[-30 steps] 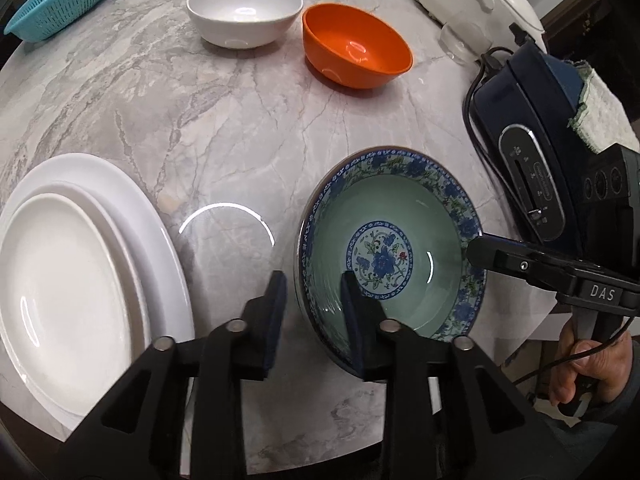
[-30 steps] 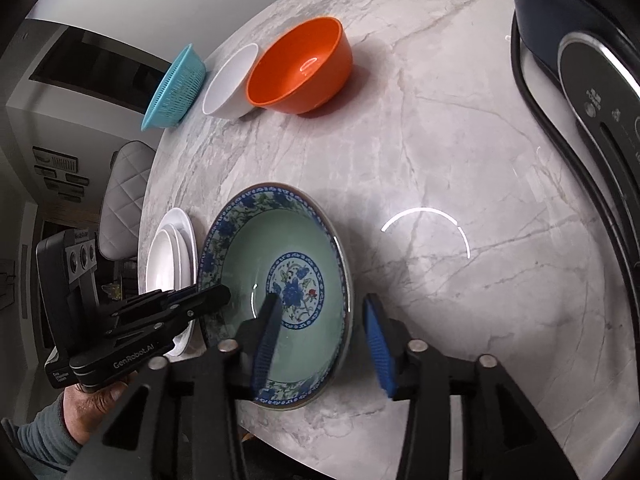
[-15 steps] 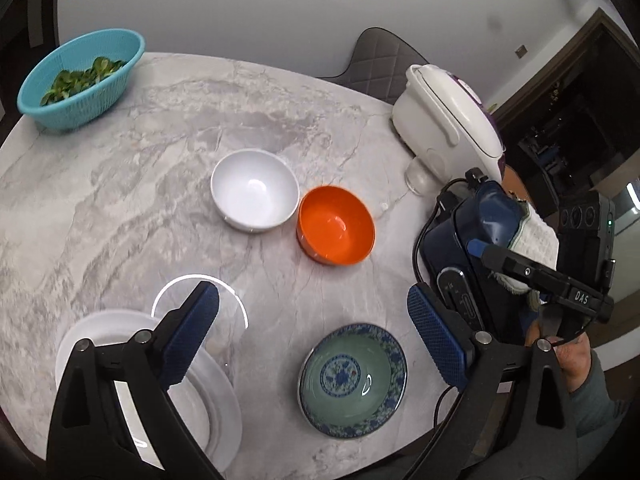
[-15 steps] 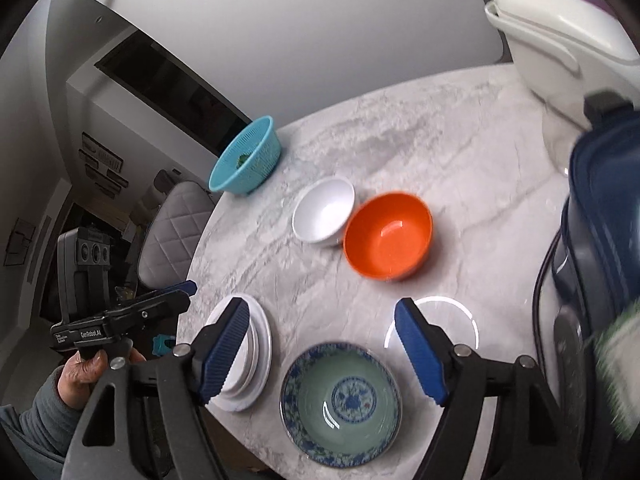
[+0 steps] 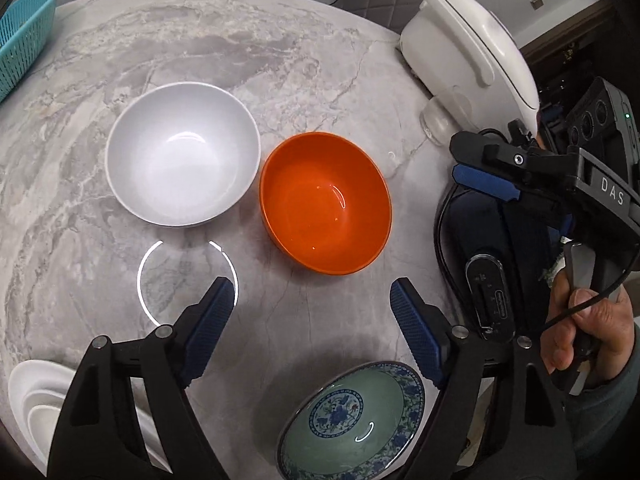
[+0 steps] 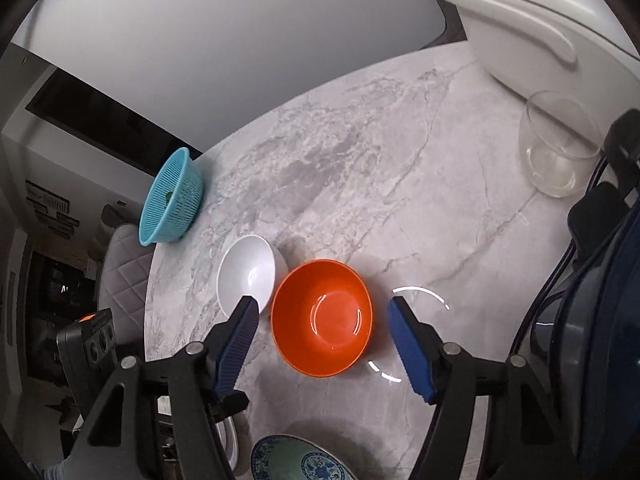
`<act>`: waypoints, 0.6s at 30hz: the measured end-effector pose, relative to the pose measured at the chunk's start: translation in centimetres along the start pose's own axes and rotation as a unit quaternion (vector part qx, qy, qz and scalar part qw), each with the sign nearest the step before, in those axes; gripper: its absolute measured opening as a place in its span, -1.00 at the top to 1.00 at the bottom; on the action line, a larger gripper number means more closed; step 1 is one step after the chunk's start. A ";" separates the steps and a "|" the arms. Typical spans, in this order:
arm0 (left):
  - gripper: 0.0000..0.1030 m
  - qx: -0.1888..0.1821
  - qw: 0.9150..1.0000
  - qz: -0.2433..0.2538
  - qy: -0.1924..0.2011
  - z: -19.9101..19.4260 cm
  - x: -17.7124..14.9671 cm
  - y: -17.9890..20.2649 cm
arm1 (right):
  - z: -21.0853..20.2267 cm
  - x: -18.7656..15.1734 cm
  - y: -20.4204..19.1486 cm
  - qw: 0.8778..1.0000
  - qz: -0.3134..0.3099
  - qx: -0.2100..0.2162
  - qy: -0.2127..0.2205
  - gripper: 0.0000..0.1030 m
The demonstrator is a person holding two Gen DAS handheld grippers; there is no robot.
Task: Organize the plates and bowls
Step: 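Move both tools to the orange bowl and grip its rim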
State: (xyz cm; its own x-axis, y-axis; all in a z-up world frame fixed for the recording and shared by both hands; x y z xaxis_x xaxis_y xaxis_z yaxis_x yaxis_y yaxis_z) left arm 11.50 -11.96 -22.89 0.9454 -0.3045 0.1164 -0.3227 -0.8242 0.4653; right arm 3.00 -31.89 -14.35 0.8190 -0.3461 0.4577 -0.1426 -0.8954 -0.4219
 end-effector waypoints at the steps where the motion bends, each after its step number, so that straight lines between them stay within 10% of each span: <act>1: -0.47 -0.001 1.000 0.000 -0.003 0.7 0.2 0.1 | 0.7 -0.2 0.2 1.000 0.001 -0.004 -0.008 -0.33; 18: -0.05 0.021 0.999 -0.021 -0.016 6.0 4.8 -1.2 | 6.0 -1.4 3.7 0.997 0.031 -0.013 -0.072 -0.01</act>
State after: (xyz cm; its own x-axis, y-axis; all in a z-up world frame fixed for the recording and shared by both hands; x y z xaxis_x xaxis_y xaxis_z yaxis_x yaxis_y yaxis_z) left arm 16.16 -15.32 -28.20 0.9565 -0.2834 0.0689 -0.2847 -0.8558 0.4320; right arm 4.63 -33.06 -21.24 0.8793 -0.3590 0.3131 -0.2087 -0.8812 -0.4242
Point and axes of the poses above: each gripper's, at about its wrist camera, not at the fingertips, and z roughly the way its jaws point, y to its right, x to its top, the point moved 1 cm from there along z, roughly the way its jaws point, and after that the axes turned 12 degrees about -z, right-handed, at the moved point
